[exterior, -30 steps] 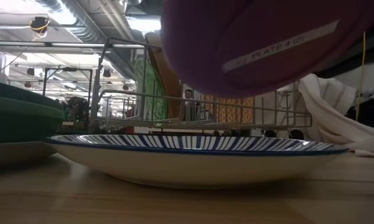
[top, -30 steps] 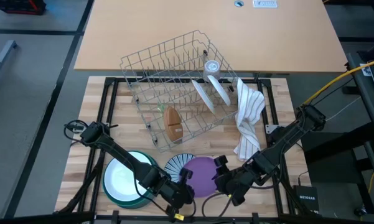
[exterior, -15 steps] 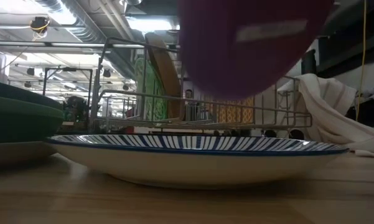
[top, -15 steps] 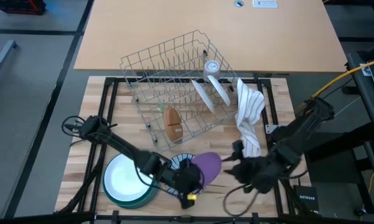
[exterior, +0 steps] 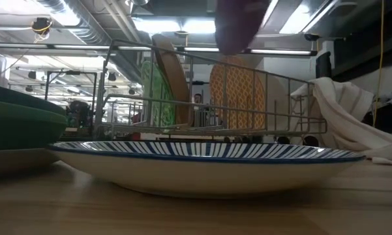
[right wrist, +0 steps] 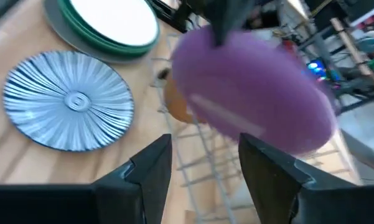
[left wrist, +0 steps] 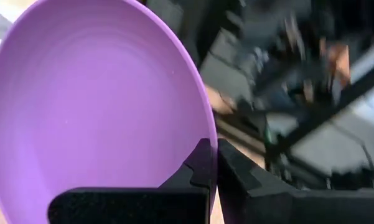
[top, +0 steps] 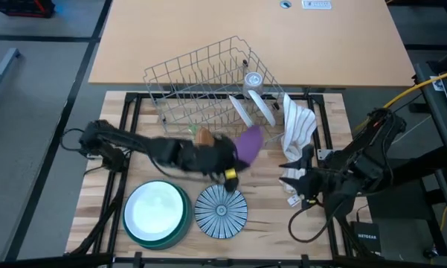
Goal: Sort dishes
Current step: Put the violet plate into the dish rack
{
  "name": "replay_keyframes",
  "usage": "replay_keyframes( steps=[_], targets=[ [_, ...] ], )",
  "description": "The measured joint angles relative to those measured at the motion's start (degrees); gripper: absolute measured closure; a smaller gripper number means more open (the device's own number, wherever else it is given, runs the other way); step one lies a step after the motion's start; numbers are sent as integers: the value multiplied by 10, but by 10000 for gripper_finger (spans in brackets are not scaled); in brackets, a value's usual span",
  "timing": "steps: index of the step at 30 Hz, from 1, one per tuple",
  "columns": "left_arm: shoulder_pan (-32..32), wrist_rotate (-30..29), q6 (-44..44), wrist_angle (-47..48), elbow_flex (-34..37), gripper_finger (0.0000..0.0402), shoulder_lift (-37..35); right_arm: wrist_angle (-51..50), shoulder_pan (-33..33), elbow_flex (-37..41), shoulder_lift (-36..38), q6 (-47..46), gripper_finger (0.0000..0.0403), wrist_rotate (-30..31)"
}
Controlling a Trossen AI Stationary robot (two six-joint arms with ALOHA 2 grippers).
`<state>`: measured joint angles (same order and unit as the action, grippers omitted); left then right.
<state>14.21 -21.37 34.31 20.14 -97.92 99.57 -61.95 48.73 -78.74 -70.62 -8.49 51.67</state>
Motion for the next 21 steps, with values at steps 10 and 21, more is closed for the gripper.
replay_keyframes(
  steps=[10, 21],
  targets=[
    [-19, -193, -24, -83, 65, 401, -115, -75, 0, 0, 13, -1, 212, 38],
    [1, -247, 8, -541, 352, 401, -146, -81, 0, 0, 14, -78, 212, -21]
  ],
)
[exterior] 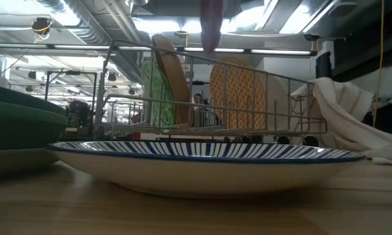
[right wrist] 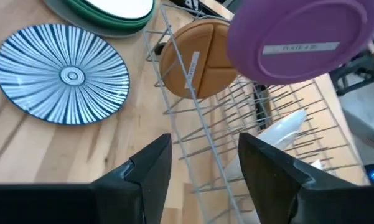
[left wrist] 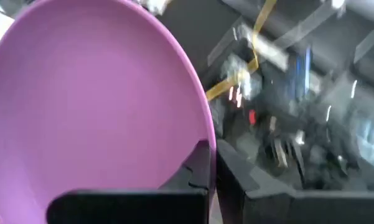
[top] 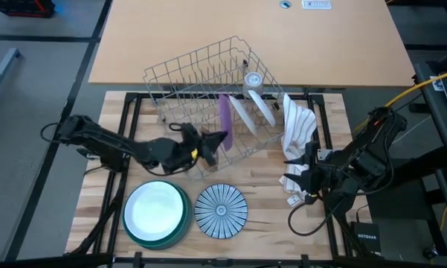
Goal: Sort dishes
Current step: Put the violet plate into the dish rack
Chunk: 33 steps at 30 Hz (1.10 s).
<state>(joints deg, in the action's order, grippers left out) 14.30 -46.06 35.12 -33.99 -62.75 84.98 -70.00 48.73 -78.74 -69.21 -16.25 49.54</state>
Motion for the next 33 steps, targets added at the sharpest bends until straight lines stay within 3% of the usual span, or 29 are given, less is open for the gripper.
replay_keyframes(
  steps=[4, 7, 17, 33],
  targets=[
    [-10, -18, 56, -165, 78, 401, 20, 0, 0, 0, 0, -33, 212, -2],
    [-16, -39, 95, -211, 94, 401, 34, 1, 0, 0, 0, -34, 212, -2],
    [-71, -42, 206, -211, 95, 401, 55, 14, 0, 0, 0, -34, 212, 4],
    [-108, -41, 222, -196, 95, 401, 55, 13, 0, 0, 0, -30, 212, 4]
  ],
)
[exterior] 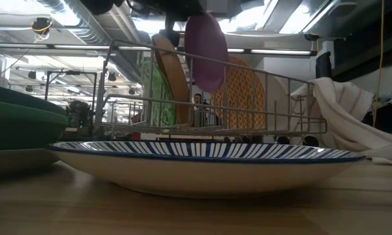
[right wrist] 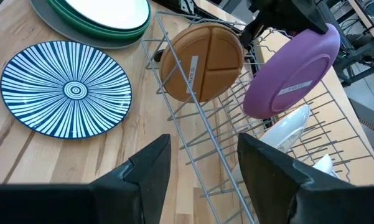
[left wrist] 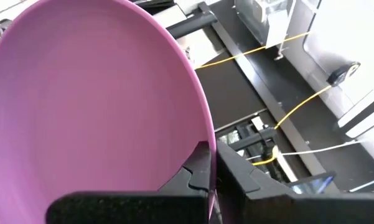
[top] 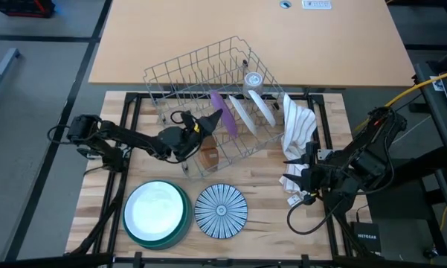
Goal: Sort dishes
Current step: Put the violet plate into the dish rack
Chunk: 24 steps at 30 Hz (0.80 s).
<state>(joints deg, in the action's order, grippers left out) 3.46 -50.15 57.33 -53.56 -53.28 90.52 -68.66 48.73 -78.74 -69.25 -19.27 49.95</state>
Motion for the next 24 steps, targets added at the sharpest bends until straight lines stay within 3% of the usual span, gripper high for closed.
replay_keyframes(
  steps=[10, 24],
  targets=[
    [-10, 3, 73, 94, -1, 401, 0, 0, 0, 0, 0, 0, 212, 0],
    [-10, 31, 9, 113, -1, 398, 0, -1, 0, 0, 0, 0, 212, -1]
  ],
)
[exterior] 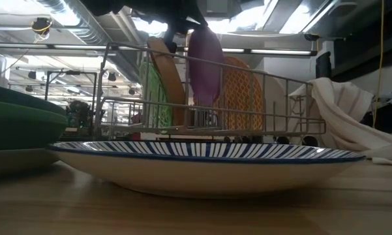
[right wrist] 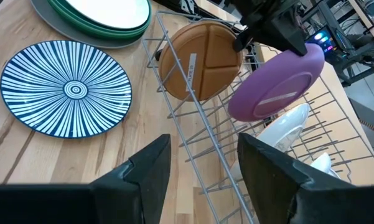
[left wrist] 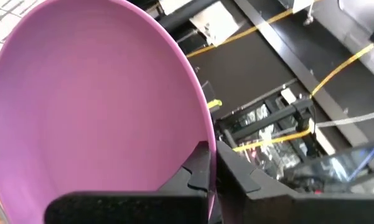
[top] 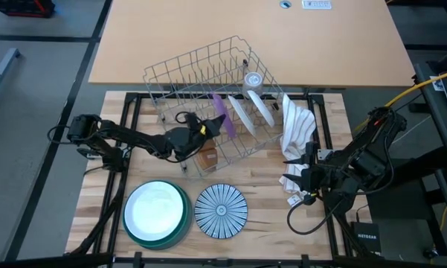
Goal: Sort dishes
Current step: Put the violet plate into the dish rack
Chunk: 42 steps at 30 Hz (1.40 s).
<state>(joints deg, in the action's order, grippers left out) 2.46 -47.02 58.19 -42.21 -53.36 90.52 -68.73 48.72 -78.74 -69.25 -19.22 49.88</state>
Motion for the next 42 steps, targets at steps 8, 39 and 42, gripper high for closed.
replay_keyframes(
  steps=[8, 39, 42],
  targets=[
    [0, 5, -14, 1, 0, 382, 0, 0, 0, 0, 0, 0, 212, -24],
    [6, 7, -64, 27, 0, 285, 0, 0, 0, 0, 0, 0, 212, -45],
    [0, 7, -61, 27, 0, 289, -1, 0, 0, 0, 0, 0, 212, -45]
  ],
)
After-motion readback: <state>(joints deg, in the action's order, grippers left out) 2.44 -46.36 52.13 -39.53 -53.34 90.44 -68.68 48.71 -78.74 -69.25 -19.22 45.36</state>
